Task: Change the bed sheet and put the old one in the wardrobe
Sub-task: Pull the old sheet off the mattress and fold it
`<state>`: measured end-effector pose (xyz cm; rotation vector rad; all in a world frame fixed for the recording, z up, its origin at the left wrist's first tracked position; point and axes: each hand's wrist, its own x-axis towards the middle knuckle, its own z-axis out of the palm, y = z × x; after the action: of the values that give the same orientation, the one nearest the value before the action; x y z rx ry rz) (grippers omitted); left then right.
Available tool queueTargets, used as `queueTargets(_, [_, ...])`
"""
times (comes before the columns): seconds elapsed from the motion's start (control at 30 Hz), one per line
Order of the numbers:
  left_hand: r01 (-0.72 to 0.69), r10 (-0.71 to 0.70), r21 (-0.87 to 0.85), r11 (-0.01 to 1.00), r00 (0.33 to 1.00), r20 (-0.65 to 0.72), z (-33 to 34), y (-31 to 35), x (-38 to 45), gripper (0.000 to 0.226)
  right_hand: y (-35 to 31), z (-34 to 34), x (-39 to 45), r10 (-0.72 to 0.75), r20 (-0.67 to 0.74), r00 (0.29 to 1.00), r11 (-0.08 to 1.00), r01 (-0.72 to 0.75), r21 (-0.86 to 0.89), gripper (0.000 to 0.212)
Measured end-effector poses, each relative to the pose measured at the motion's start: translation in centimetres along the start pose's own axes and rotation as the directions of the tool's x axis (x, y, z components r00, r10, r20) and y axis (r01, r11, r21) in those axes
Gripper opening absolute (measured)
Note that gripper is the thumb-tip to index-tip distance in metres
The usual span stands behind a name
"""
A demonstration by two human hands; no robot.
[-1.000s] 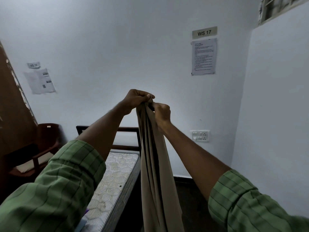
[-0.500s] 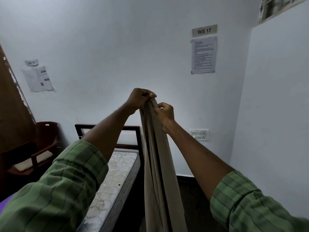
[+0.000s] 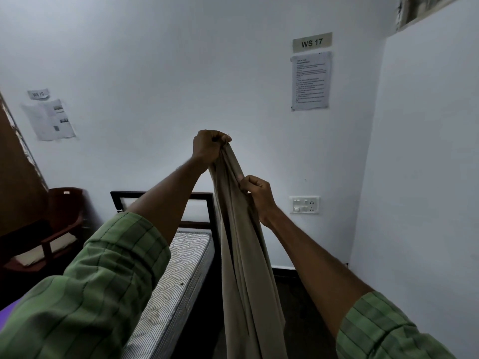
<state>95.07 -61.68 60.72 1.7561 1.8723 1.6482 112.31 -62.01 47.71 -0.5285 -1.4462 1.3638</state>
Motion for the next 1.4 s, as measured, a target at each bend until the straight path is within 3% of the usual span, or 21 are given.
queueTargets(0.13, [0.032,-0.029,0.023,0.999,0.992,-0.120,-0.8,0.2,0.5,0.031,1.1,-1.8,-0.3,-0.028,0.083,0.996,0.986,0.042,-0.162,0.050])
queueTargets(0.2, [0.057,-0.054,0.011,0.998,0.983,-0.174,-1.1,0.4,1.0,0.038,1.5,-2.9,-0.5,-0.018,0.060,0.998,0.979,0.030,-0.203,0.050])
queueTargets(0.33, [0.090,-0.090,-0.011,0.996,0.971,-0.220,-1.7,0.4,1.7,0.042,1.1,-3.6,-0.7,0.083,0.054,0.995,0.992,-0.077,-0.105,0.049])
queueTargets(0.47, [0.089,-0.088,-0.005,0.996,0.970,-0.225,-2.5,0.7,2.1,0.040,-1.2,-2.6,-0.8,0.165,0.112,0.980,0.981,-0.174,0.081,0.026])
queueTargets(0.63, [0.056,-0.071,-0.058,0.997,0.949,-0.308,-3.6,2.6,2.5,0.039,-4.6,-2.7,-1.1,0.347,0.368,0.863,0.878,-0.437,0.195,0.020])
queueTargets(0.8, [0.063,-0.109,-0.126,0.990,0.907,-0.406,-5.9,3.5,3.3,0.037,-5.2,-5.4,-0.3,0.512,0.423,0.748,0.819,-0.573,0.023,0.038])
queueTargets(0.87, [0.067,-0.112,-0.123,0.990,0.905,-0.409,-6.3,3.0,3.0,0.035,-6.1,-5.5,0.8,0.587,0.410,0.698,0.809,-0.520,-0.274,0.054])
queueTargets(0.9, [0.073,-0.117,-0.121,0.990,0.904,-0.411,-6.5,2.6,2.8,0.035,-6.6,-4.8,1.4,0.617,0.384,0.686,0.765,-0.411,-0.496,0.060])
queueTargets(0.93, [0.084,-0.129,-0.125,0.989,0.901,-0.415,-6.5,2.2,2.6,0.035,-7.1,-4.0,2.0,0.640,0.338,0.690,0.657,-0.264,-0.706,0.064])
queueTargets(0.97, [0.099,-0.147,-0.133,0.986,0.893,-0.425,-6.6,1.7,2.5,0.035,-7.7,-3.1,2.6,0.622,0.256,0.740,0.487,-0.109,-0.867,0.066])
queueTargets(1.03, [0.134,-0.197,-0.168,0.977,0.868,-0.456,-6.7,1.2,2.3,0.035,-8.2,-2.0,3.9,0.393,0.129,0.911,0.128,0.085,-0.988,0.057])
queueTargets(1.07, [0.149,-0.228,-0.198,0.969,0.850,-0.475,-6.9,1.3,2.3,0.036,-8.3,-2.4,4.8,0.221,0.068,0.973,0.050,0.059,-0.997,0.047])
queueTargets(1.1, [0.158,-0.255,-0.230,0.960,0.832,-0.493,-7.2,1.4,2.4,0.037,-8.4,-3.0,5.4,0.074,-0.010,0.997,0.107,-0.018,-0.994,0.039])
queueTargets(1.13, [0.160,-0.275,-0.258,0.953,0.817,-0.507,-7.6,1.7,2.5,0.037,-8.1,-3.8,5.8,0.018,-0.087,0.996,0.268,-0.089,-0.959,0.032])
queueTargets(1.17, [0.157,-0.290,-0.286,0.945,0.805,-0.518,-8.2,2.0,2.8,0.037,-7.9,-4.2,5.7,0.091,-0.129,0.987,0.509,-0.157,-0.846,0.027])
queueTargets(1.2, [0.156,-0.309,-0.315,0.936,0.794,-0.524,-8.9,2.3,2.9,0.036,-7.4,-4.0,5.1,0.247,-0.069,0.966,0.699,-0.227,-0.678,0.021])
queueTargets(1.23, [0.155,-0.326,-0.344,0.926,0.787,-0.524,-9.5,2.5,3.2,0.036,-6.8,-3.2,3.8,0.396,0.078,0.915,0.782,-0.292,-0.551,0.019])
queueTargets(1.3, [0.159,-0.337,-0.373,0.914,0.812,-0.478,-10.3,2.7,3.4,0.033,-4.9,-0.9,1.1,0.543,0.316,0.778,0.761,-0.297,-0.577,0.018])
queueTargets(1.4, [0.107,-0.236,-0.357,0.928,0.910,-0.341,-9.5,2.8,2.7,0.030,-2.1,2.0,-2.2,0.644,0.378,0.665,0.685,-0.281,-0.672,0.038])
